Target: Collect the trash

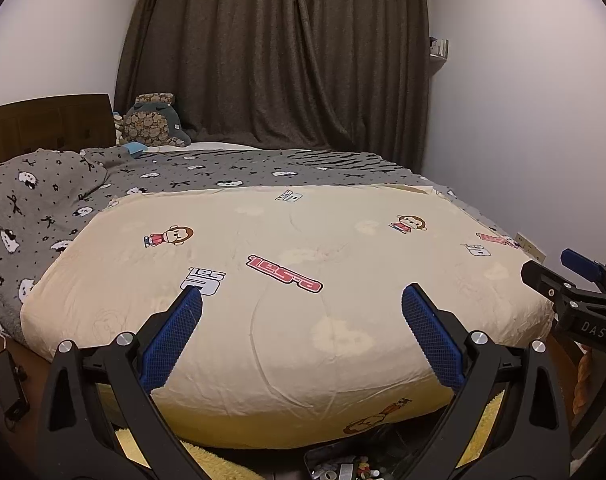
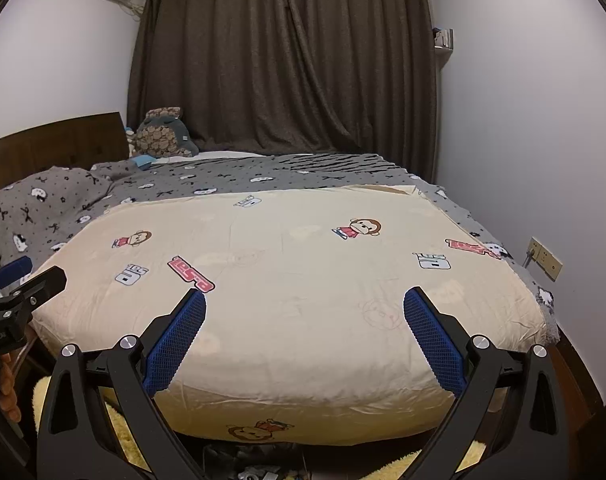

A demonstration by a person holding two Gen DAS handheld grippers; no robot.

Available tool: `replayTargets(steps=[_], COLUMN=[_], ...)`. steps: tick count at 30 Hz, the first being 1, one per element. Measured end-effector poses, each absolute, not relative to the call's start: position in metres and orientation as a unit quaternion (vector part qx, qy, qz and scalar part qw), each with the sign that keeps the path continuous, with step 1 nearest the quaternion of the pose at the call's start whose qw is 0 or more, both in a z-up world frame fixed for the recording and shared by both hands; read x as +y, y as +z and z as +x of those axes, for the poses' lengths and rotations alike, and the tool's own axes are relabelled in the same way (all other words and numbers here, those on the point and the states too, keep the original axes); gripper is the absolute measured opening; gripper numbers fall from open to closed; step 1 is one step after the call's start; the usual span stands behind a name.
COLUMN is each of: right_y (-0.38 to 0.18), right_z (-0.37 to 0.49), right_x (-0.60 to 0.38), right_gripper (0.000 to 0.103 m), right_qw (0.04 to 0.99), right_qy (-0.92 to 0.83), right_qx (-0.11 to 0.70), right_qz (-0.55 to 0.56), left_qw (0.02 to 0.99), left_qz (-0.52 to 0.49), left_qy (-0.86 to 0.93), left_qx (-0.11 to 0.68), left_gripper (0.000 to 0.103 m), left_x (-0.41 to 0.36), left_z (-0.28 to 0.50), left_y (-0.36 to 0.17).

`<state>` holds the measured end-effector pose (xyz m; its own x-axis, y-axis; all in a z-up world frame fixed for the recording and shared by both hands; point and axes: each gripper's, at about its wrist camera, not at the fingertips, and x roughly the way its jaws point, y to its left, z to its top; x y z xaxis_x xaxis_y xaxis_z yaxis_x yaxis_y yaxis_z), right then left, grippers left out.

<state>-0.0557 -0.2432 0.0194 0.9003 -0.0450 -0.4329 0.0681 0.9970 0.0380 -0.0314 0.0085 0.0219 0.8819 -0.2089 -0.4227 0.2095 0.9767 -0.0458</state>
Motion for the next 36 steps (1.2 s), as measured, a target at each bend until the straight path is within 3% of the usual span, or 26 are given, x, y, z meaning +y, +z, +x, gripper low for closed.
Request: replayTargets(steps=[36], right_y=[0.0212], right_z=[-0.0554], right_x=[-0.2421], right_gripper=[0.1], right_qw=[0.974], right_qy=[-0.028], right_qx=[0.219], right_qz=[0.042], left_qw=[0.971], left_qz=[-0.001], left_qy=[-0.114], left_qx=[0.212], left_gripper=[0.095], left_x=[0.0041], left_z=[-0.034], left_y=[0.0226])
